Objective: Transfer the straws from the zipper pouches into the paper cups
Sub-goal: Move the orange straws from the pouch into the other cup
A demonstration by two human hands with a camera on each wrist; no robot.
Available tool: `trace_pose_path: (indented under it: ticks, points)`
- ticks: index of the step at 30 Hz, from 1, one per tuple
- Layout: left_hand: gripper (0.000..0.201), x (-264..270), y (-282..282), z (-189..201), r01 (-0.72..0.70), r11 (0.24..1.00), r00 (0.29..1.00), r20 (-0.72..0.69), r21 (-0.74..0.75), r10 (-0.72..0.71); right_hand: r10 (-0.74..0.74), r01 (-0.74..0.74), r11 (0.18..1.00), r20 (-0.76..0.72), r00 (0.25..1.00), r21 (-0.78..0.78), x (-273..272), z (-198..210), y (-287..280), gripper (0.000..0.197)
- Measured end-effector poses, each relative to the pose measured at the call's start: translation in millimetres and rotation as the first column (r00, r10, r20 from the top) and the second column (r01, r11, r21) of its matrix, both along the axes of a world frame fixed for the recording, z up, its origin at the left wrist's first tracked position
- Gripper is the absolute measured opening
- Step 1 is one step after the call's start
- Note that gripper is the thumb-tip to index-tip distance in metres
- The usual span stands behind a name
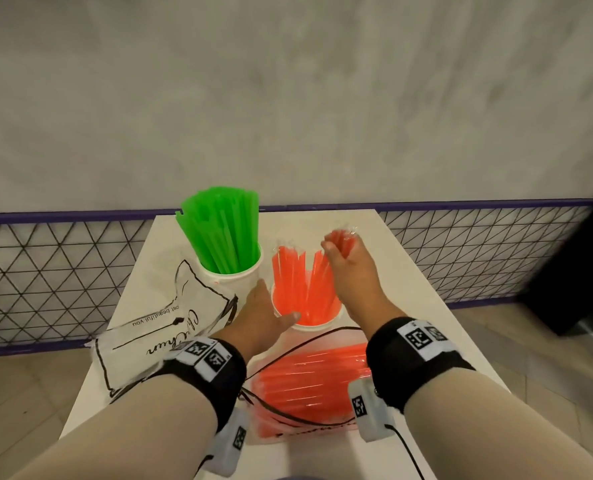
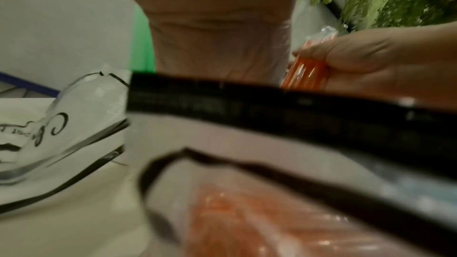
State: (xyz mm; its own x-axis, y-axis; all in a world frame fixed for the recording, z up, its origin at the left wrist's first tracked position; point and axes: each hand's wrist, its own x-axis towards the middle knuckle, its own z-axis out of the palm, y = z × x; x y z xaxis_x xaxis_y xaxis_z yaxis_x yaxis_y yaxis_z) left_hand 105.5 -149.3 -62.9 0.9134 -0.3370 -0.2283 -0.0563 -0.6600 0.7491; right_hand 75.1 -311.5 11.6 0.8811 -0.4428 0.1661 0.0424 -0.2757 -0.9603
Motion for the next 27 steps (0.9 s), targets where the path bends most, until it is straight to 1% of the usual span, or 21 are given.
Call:
trace_pose_path:
  ticks: [2,3,4,5,6,7,9,10,11,13,15,18,20,21,22,23,25,26,27]
  points:
    - [0.116,2,-1,-3,0.007,0.999,1.000,-0.022,-0.034,-0.008,-0.032,0.007,0.975,-0.109,0.994,-0.220,7,-22,-7,0.013]
    - [0.114,1,-1,-3,0.007,0.998,0.999,-0.032,-0.058,-0.009,-0.075,0.012,0.937,-0.170,0.983,-0.349,9,-33,-11,0.016]
    - [0.107,0,-1,-4,0.006,0.997,0.999,-0.047,-0.075,-0.010,-0.134,0.010,0.889,-0.240,0.961,-0.458,11,-41,-14,0.021]
    - [0.097,-2,-1,-1,0.005,0.996,0.998,-0.061,-0.092,-0.011,-0.188,0.000,0.852,-0.306,0.933,-0.524,12,-47,-17,0.027]
    - [0.086,-2,-1,-1,0.013,0.993,0.998,-0.064,-0.118,-0.021,-0.220,-0.006,0.846,-0.360,0.907,-0.533,14,-52,-20,0.033]
    - [0.079,-2,-2,-1,0.022,0.991,0.997,-0.065,-0.133,-0.031,-0.224,-0.002,0.870,-0.400,0.889,-0.492,14,-54,-22,0.039]
    - [0.072,-3,-1,0,0.024,0.990,0.997,-0.069,-0.138,-0.034,-0.178,0.032,0.946,-0.437,0.882,-0.321,15,-52,-24,0.049]
    - [0.070,-2,-1,0,0.027,0.989,0.997,-0.067,-0.146,-0.037,-0.148,0.042,0.969,-0.440,0.886,-0.242,18,-51,-24,0.053]
    - [0.068,-2,0,0,0.024,0.988,0.996,-0.081,-0.150,-0.037,-0.118,0.031,0.980,-0.447,0.887,-0.197,20,-49,-24,0.056]
    - [0.066,-2,1,-1,0.024,0.986,0.995,-0.088,-0.165,-0.039,-0.075,-0.027,0.976,-0.457,0.886,-0.214,25,-45,-23,0.059]
    - [0.065,-4,0,2,0.032,0.984,0.995,-0.086,-0.176,-0.047,-0.051,-0.079,0.962,-0.457,0.888,-0.260,30,-41,-23,0.055]
    - [0.062,-7,-2,5,0.033,0.982,0.995,-0.090,-0.188,-0.051,-0.063,-0.142,0.934,-0.540,0.839,-0.329,34,-42,-26,0.050]
    - [0.066,-9,-4,8,0.034,0.983,0.996,-0.073,-0.183,-0.048,-0.071,-0.175,0.920,-0.587,0.807,-0.352,35,-45,-28,0.051]
    - [0.068,-9,-4,10,0.034,0.985,0.997,-0.067,-0.168,-0.046,-0.073,-0.181,0.917,-0.593,0.802,-0.357,35,-46,-29,0.054]
    - [0.070,-10,-5,12,0.036,0.988,0.997,-0.061,-0.148,-0.046,-0.073,-0.172,0.921,-0.589,0.805,-0.350,35,-47,-31,0.061]
    - [0.075,-10,-4,13,0.040,0.990,0.997,-0.067,-0.132,-0.049,-0.073,-0.151,0.933,-0.583,0.809,-0.326,33,-46,-30,0.071]
    - [0.090,-8,2,11,0.044,0.993,0.990,-0.129,-0.111,-0.058,-0.080,-0.084,0.959,-0.546,0.834,-0.269,25,-38,-27,0.100]
    - [0.094,-7,8,9,0.045,0.993,0.982,-0.176,-0.109,-0.064,-0.100,-0.059,0.957,-0.511,0.854,-0.285,20,-33,-24,0.112]
    - [0.094,-6,15,6,0.035,0.992,0.971,-0.231,-0.120,-0.063,-0.117,-0.050,0.942,-0.466,0.877,-0.331,14,-27,-21,0.119]
